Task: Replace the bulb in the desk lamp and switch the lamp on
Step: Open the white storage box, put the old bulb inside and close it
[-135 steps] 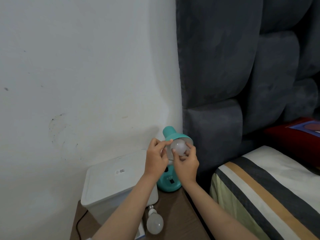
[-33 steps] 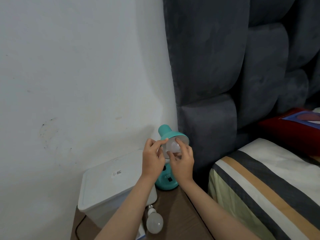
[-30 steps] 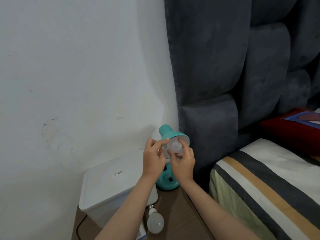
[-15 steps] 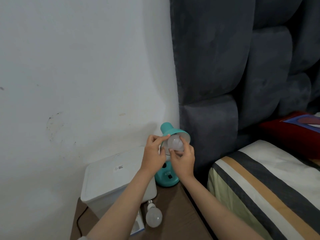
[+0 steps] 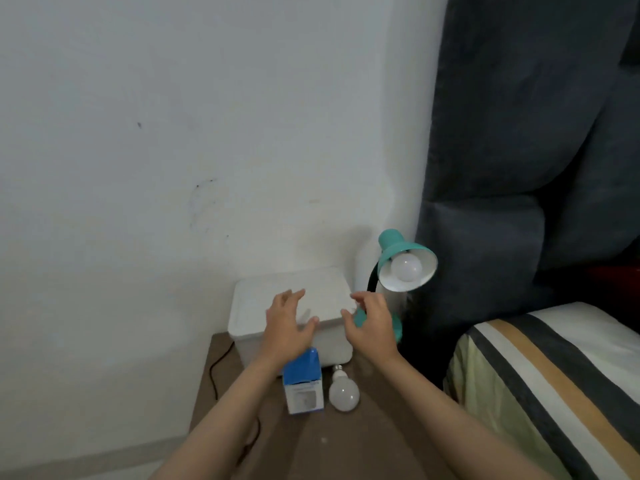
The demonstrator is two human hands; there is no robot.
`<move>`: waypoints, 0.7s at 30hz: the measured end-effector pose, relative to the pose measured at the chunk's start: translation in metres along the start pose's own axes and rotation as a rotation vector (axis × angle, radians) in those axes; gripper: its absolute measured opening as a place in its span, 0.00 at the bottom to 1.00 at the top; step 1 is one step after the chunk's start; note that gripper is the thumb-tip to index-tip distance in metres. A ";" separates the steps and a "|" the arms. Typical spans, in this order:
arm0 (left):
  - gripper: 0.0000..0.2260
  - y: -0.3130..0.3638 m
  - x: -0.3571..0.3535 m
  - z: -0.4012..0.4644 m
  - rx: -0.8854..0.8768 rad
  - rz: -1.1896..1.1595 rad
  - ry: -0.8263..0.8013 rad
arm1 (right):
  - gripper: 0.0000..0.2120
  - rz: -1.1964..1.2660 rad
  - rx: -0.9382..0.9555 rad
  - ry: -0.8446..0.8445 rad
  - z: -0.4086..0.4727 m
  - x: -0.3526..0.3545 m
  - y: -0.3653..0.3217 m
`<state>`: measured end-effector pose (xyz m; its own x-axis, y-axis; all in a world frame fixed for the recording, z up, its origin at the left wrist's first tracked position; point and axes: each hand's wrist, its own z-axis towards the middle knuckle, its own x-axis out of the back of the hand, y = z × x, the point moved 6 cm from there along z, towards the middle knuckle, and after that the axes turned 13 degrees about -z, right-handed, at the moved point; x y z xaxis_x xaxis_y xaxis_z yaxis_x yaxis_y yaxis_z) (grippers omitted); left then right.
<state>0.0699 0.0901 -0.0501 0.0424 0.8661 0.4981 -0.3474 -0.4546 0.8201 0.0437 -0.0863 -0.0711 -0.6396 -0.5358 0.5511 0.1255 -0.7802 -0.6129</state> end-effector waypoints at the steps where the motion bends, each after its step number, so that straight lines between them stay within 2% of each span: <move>1: 0.27 -0.012 0.013 -0.003 0.054 0.051 0.028 | 0.21 -0.010 -0.020 -0.095 0.003 -0.009 -0.002; 4: 0.33 -0.043 0.047 -0.009 0.181 0.186 0.105 | 0.36 -0.086 -0.047 -0.343 0.012 -0.032 -0.003; 7: 0.41 -0.068 0.065 -0.008 0.261 0.236 0.103 | 0.49 -0.147 -0.081 -0.461 0.022 -0.045 0.000; 10: 0.47 -0.085 0.071 -0.004 0.336 0.192 0.049 | 0.56 -0.184 -0.131 -0.570 0.030 -0.056 0.007; 15: 0.50 -0.093 0.067 0.003 0.353 0.130 -0.019 | 0.62 -0.232 -0.137 -0.694 0.038 -0.068 0.008; 21: 0.40 -0.085 0.065 0.006 0.310 0.009 0.006 | 0.56 -0.220 -0.157 -0.661 0.037 -0.064 0.004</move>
<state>0.1075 0.1844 -0.0859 0.0350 0.8626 0.5047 -0.0457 -0.5031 0.8630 0.1138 -0.0668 -0.0877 -0.0382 -0.4939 0.8687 -0.0958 -0.8635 -0.4952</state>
